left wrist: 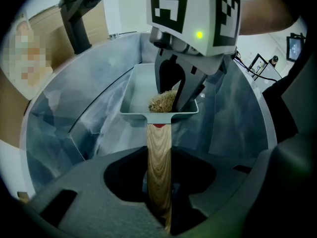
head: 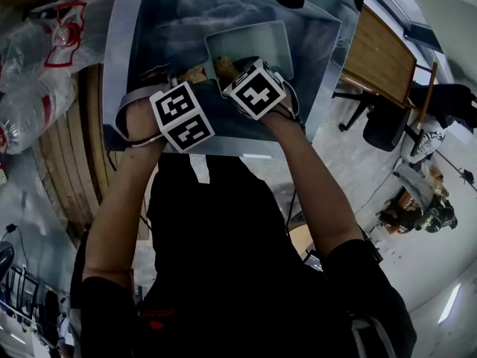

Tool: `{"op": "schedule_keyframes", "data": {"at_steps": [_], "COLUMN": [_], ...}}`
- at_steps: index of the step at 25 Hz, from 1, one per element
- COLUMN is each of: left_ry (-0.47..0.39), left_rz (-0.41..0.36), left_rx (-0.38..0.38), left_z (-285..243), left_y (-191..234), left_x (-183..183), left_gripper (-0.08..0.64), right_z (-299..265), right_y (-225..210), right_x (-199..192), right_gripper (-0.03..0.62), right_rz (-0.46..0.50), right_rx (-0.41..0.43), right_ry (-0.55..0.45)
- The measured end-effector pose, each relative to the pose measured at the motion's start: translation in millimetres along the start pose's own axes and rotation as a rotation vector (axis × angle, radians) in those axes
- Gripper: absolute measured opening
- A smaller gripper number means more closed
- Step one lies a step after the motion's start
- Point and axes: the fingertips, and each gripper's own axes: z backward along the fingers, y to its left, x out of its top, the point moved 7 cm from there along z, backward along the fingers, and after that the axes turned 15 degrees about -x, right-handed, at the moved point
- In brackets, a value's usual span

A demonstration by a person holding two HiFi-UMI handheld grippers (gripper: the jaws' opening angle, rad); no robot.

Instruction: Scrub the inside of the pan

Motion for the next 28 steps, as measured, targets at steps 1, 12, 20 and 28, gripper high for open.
{"op": "schedule_keyframes", "data": {"at_steps": [1, 12, 20, 28], "left_ry": [0.000, -0.002, -0.004, 0.002], "left_rz": [0.000, 0.006, 0.009, -0.016], "left_rx": [0.000, -0.006, -0.009, 0.008], "left_z": [0.1, 0.0, -0.3, -1.1], "left_y": [0.3, -0.2, 0.0, -0.4], "left_x": [-0.1, -0.7, -1.3, -1.9], "left_gripper": [0.156, 0.156, 0.156, 0.160], "right_z": [-1.4, -1.3, 0.3, 10.2], "right_y": [-0.2, -34.8, -81.3, -82.1], "right_x": [1.1, -17.1, -43.1, -41.6], "right_gripper": [0.164, 0.164, 0.164, 0.166], "right_rz": [0.014, 0.049, -0.018, -0.070], "right_rx": [-0.007, -0.096, -0.183, -0.198], "right_ry": [-0.002, 0.069, 0.181, 0.106]}}
